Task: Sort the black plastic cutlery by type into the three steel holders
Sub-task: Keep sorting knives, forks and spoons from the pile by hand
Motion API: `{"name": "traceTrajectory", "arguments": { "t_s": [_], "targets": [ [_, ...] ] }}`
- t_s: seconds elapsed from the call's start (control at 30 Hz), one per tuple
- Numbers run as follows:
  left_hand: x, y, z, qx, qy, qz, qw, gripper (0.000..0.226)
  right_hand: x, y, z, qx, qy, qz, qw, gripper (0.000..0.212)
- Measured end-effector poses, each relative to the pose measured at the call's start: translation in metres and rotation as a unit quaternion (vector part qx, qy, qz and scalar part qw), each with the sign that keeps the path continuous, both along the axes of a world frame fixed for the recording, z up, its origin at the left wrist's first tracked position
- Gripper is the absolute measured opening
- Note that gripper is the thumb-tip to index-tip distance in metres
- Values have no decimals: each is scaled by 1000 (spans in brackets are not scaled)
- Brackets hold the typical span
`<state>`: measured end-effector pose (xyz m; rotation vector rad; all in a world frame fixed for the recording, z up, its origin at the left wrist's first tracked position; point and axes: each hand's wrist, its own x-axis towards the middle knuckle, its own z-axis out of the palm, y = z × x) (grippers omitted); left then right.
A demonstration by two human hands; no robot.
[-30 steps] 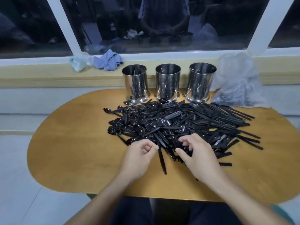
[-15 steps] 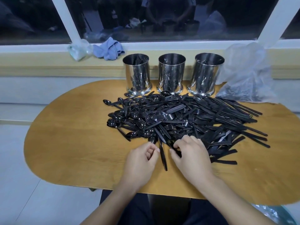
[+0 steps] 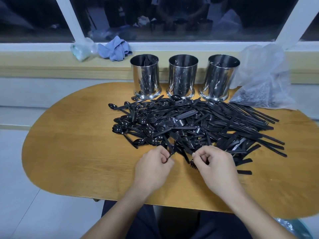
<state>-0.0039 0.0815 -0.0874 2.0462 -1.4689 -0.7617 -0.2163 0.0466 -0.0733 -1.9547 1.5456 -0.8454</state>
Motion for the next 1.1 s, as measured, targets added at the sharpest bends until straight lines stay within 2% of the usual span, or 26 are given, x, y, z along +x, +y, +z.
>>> {"name": "traceTrajectory", "arguments": {
  "t_s": [0.07, 0.2, 0.3, 0.4, 0.5, 0.63, 0.73, 0.8, 0.9, 1.0, 1.1],
  "targets": [
    [7, 1, 2, -3, 90, -14, 996, 15, -3, 4, 3, 40, -50, 2, 998, 27],
    [7, 5, 14, -1, 268, 2, 963, 22, -3, 11, 7, 76, -126, 5, 989, 19],
    [-5, 10, 26, 11, 387, 27, 922, 10, -3, 17, 8, 93, -161, 24, 982, 15],
    [-17, 18, 35, -1, 453, 60, 890, 19, -6, 23, 12, 105, -198, 36, 974, 11],
    [-29, 21, 39, -25, 542, 88, 835, 27, -7, 30, 18, 124, -219, 73, 965, 11],
    [-45, 19, 40, -37, 612, 138, 778, 21, -4, 33, 13, 135, -197, 100, 966, 12],
    [-49, 13, 38, -44, 644, 162, 746, 25, -3, 30, 10, 119, -174, 95, 973, 13],
    [-48, 10, 34, -46, 645, 171, 743, 24, -6, 25, 11, 81, -137, 104, 982, 13],
    [-39, 7, 24, -65, 612, 187, 766, 16, -18, 4, 7, -36, -19, 87, 995, 4],
    [-26, 7, 17, -65, 596, 174, 781, 13, -28, -26, -5, -74, 126, 61, 987, 39],
    [-17, 9, 9, -54, 588, 145, 794, 13, -28, -43, -9, -82, 172, 72, 979, 50]
  ]
}}
